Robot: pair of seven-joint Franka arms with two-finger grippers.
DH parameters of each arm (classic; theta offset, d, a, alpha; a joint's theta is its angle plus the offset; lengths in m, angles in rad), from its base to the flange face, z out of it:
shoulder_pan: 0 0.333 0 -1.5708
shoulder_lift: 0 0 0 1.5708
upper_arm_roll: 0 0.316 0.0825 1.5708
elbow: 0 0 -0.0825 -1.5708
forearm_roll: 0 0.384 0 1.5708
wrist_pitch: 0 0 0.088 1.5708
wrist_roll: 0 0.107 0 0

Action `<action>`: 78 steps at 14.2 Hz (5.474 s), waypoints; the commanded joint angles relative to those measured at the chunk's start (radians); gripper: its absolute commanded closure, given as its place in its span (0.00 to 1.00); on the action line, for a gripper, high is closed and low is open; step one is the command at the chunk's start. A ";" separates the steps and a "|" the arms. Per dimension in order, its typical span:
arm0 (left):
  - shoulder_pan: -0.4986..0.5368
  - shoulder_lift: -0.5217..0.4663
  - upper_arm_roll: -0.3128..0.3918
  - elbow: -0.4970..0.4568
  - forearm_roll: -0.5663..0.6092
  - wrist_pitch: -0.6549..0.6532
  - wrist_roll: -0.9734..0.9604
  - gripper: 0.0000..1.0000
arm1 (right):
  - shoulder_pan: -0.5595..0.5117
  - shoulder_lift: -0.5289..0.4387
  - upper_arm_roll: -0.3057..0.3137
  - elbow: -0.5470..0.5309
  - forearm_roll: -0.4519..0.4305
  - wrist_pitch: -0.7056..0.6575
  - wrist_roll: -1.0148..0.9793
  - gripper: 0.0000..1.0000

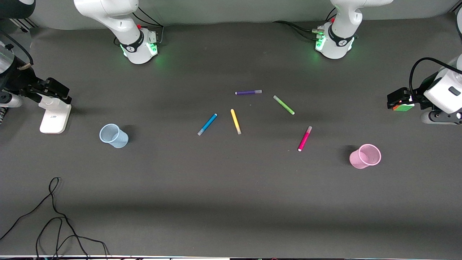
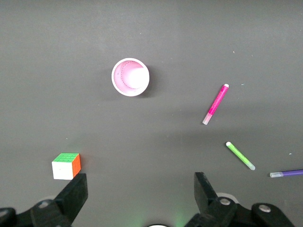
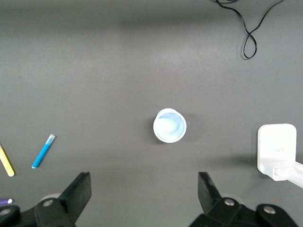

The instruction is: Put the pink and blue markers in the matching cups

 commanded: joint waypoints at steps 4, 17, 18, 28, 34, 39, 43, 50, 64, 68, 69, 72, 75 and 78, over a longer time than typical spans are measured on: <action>-0.004 0.000 0.011 0.010 -0.029 -0.017 0.010 0.00 | -0.038 0.003 0.056 -0.011 -0.008 0.002 -0.022 0.00; -0.019 0.000 -0.242 0.012 -0.030 -0.082 0.005 0.00 | 0.015 0.304 0.053 0.179 0.121 -0.218 0.027 0.00; -0.018 -0.003 -0.245 -0.006 -0.030 -0.076 0.010 0.00 | 0.020 0.325 0.053 0.181 0.170 -0.219 0.027 0.00; -0.055 -0.031 -0.251 -0.446 -0.024 0.472 -0.005 0.00 | 0.213 0.845 0.057 0.328 0.414 -0.096 0.292 0.01; -0.072 0.148 -0.249 -0.581 0.009 0.765 -0.008 0.01 | 0.291 1.101 0.057 0.479 0.497 0.012 0.491 0.01; -0.075 0.288 -0.248 -0.704 0.031 1.043 -0.008 0.01 | 0.328 1.151 0.080 0.497 0.543 0.013 0.588 0.02; -0.061 0.347 -0.240 -0.694 0.077 1.082 -0.010 0.01 | 0.328 1.160 0.082 0.492 0.551 -0.005 0.602 0.10; -0.061 0.367 -0.228 -0.675 0.077 1.078 -0.024 0.61 | 0.328 1.163 0.082 0.492 0.548 -0.011 0.602 0.88; 0.039 0.282 -0.228 -0.110 0.013 0.171 -0.096 1.00 | 0.337 0.944 0.016 0.483 0.486 0.025 0.709 1.00; 0.144 0.282 -0.228 0.058 0.011 -0.089 -0.083 1.00 | 0.350 0.792 -0.038 0.461 0.273 0.031 0.769 1.00; 0.174 0.284 -0.228 0.072 0.013 -0.111 -0.083 1.00 | 0.348 0.757 -0.059 0.442 0.232 0.044 0.769 1.00; 0.205 0.326 -0.226 0.101 0.022 -0.126 -0.088 1.00 | 0.348 0.651 -0.154 0.382 0.147 0.086 0.769 1.00; 0.208 0.424 -0.225 0.212 0.022 -0.221 -0.090 1.00 | 0.348 0.600 -0.246 0.360 0.072 0.114 0.755 1.00; 0.201 0.607 -0.206 0.410 0.095 -0.383 -0.093 1.00 | 0.348 0.554 -0.296 0.281 0.008 0.217 0.754 1.00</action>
